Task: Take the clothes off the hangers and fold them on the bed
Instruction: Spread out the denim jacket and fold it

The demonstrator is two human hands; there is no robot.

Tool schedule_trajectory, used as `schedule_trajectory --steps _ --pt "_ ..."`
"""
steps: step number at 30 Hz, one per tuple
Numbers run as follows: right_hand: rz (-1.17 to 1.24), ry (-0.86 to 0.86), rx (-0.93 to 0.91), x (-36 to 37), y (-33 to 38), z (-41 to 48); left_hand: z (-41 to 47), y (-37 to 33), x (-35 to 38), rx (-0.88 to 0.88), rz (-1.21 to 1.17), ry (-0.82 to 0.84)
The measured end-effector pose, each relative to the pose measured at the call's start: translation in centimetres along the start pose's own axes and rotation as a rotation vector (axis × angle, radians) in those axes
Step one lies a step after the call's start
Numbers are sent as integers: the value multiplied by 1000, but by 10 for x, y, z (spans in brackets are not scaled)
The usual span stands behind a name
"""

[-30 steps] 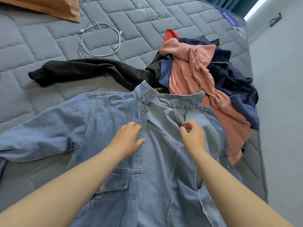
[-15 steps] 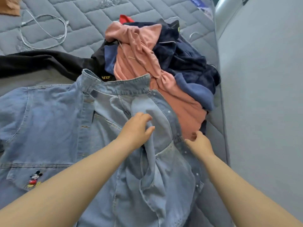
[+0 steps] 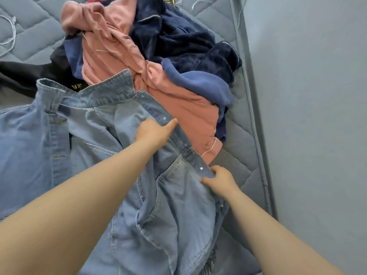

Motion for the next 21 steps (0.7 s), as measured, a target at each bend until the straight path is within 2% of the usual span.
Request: schedule_trajectory --steps 4,9,12,15,17,18,21 --pt "-5 -192 -159 -27 10 -29 8 6 7 -144 -27 8" --pt "-100 -330 -339 -36 32 -75 1 9 14 -161 -53 -17" --pt "-185 -349 -581 -23 66 -106 -5 13 19 -210 -57 50" --pt "-282 -259 -789 7 90 -132 -7 16 22 -196 -54 61" --pt "-307 -163 -796 26 90 -138 -9 22 17 -167 -73 14" --pt "-323 -108 -743 34 84 -137 -10 28 11 -164 -94 -16" --pt "-413 12 -449 42 50 -126 -11 55 -9 -179 -284 -46"
Point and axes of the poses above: each hand's wrist, its own z-axis towards the middle knuckle, its own x-axis out of the palm, y = z × x, the point moved 10 cm from there along z, towards the middle knuckle, and after that the axes turned 3 degrees about -x, right-handed, at the moved point
